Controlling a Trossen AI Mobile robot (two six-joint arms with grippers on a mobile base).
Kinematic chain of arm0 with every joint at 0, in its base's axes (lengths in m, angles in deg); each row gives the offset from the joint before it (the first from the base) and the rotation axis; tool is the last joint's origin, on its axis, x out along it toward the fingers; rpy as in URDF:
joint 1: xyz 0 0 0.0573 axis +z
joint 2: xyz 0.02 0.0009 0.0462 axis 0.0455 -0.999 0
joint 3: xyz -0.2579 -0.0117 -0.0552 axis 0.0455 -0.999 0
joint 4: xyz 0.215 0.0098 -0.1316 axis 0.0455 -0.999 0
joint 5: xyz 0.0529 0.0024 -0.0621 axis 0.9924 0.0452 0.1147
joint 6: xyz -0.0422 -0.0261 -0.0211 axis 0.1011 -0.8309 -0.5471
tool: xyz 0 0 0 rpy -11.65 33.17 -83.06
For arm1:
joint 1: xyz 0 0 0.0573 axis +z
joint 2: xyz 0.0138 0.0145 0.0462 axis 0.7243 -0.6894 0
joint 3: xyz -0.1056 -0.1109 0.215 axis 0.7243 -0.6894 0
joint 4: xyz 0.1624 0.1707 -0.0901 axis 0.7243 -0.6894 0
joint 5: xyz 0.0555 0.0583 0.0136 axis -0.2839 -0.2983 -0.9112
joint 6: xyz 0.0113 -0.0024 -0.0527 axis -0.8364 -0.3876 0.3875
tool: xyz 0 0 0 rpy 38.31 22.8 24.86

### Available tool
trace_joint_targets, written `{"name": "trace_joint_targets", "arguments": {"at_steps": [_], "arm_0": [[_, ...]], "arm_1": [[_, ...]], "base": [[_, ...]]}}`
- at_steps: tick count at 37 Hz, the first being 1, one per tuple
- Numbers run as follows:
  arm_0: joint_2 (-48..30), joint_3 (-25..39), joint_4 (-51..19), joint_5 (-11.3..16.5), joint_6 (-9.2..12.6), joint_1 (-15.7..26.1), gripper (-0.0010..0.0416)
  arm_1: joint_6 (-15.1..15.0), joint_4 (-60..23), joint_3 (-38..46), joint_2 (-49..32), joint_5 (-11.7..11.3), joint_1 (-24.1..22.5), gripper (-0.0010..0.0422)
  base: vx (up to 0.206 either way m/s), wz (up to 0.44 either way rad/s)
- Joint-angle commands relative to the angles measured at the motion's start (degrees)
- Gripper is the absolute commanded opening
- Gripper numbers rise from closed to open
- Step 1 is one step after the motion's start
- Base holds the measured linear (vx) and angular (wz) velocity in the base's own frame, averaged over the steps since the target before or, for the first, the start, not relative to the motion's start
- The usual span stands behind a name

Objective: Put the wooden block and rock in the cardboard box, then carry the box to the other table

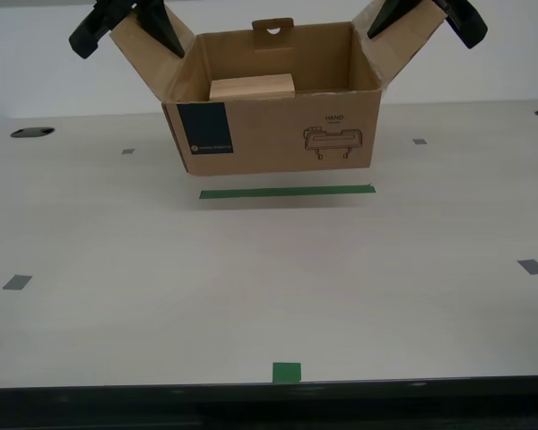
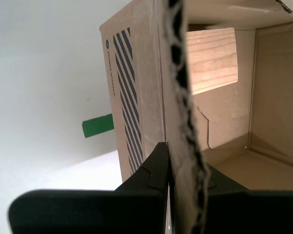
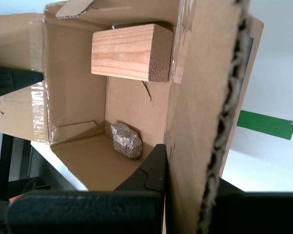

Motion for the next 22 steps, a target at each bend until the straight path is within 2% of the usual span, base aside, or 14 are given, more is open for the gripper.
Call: {"name": "trace_joint_targets", "arguments": {"at_steps": [1, 6, 12, 22], "arm_0": [[1.92, 0.04, -0.85, 0.11, 0.46, 0.00, -0.0001], [4.22, 0.04, -1.81, 0.11, 0.92, 0.00, -0.0001], [5.53, 0.04, -2.54, 0.13, 1.33, 0.00, -0.0001], [5.64, -0.22, -3.37, -0.17, 1.31, 0.04, -0.0001]], "arm_1": [[0.13, -1.36, 0.09, 1.36, -0.04, 0.02, -0.0001], [0.02, -3.85, 0.09, 2.38, 0.57, -0.04, -0.0001], [-0.13, -4.74, 0.09, 3.08, 4.98, -0.22, -0.0001], [-0.37, -5.07, 0.09, 5.51, 5.05, -0.66, -0.0001]], "base": [[0.000, 0.000], [0.000, 0.000], [0.000, 0.000], [-0.016, 0.004]]}}
